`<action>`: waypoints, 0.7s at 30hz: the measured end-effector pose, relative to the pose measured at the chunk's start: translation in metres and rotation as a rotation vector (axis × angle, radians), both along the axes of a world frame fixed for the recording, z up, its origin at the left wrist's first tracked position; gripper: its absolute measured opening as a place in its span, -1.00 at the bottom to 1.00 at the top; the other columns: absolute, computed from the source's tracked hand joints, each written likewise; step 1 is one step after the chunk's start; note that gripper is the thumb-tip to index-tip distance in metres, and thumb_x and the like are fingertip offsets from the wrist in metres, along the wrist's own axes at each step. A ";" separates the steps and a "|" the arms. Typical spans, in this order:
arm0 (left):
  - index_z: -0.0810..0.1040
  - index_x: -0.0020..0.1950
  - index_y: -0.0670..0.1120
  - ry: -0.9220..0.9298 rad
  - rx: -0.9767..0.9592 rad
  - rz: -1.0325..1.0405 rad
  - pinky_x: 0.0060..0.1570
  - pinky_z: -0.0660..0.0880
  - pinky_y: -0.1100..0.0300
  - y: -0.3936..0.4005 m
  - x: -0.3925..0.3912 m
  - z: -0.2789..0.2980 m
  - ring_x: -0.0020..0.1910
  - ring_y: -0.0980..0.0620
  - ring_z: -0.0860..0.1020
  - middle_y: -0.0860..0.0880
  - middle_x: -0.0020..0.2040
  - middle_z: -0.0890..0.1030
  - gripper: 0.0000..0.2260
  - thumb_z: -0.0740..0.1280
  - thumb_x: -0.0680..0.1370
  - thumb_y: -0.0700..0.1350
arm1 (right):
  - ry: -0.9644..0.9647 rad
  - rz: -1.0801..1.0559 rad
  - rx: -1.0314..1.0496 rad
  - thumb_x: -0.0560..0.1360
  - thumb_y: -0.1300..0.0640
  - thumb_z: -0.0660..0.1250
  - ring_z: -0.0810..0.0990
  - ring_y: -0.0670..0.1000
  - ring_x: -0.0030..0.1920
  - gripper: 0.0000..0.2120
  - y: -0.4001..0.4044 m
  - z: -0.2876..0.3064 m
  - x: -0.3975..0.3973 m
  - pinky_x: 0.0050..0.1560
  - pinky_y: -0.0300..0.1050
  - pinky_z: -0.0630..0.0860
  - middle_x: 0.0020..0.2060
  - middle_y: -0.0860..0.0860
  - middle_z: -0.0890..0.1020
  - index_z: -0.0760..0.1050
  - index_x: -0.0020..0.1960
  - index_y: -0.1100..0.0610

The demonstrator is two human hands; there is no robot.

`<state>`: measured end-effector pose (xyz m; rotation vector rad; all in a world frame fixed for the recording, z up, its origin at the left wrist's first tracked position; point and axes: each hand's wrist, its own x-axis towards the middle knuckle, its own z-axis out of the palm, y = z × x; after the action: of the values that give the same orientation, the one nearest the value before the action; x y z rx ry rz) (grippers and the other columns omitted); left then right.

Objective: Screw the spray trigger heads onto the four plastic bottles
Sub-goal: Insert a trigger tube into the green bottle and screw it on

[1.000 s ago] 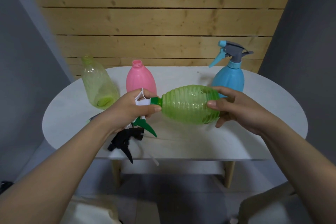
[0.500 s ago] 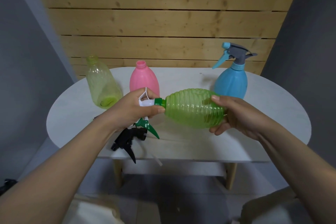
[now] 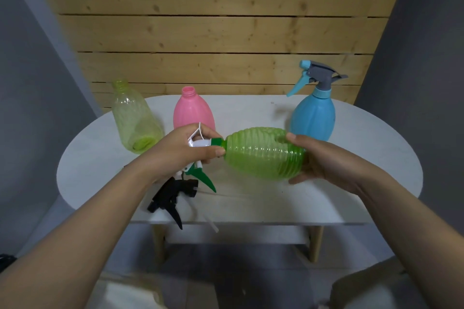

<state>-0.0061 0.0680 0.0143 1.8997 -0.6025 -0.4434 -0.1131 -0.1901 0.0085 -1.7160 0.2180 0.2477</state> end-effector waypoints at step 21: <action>0.52 0.11 -0.02 0.217 -0.335 0.062 0.00 0.59 0.19 -0.047 0.013 -0.001 0.04 0.01 0.65 -0.09 0.08 0.66 -0.80 0.35 0.49 -0.10 | -0.266 -0.248 -0.459 0.23 -0.09 0.55 0.55 0.00 0.05 -0.27 0.014 -0.021 0.037 0.06 -0.07 0.50 0.07 -0.03 0.55 0.34 0.30 0.06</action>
<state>0.0067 0.0214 0.0137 1.5240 -0.4417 -0.4689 -0.0765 -0.1763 -0.0126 -2.1289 0.3037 -0.2327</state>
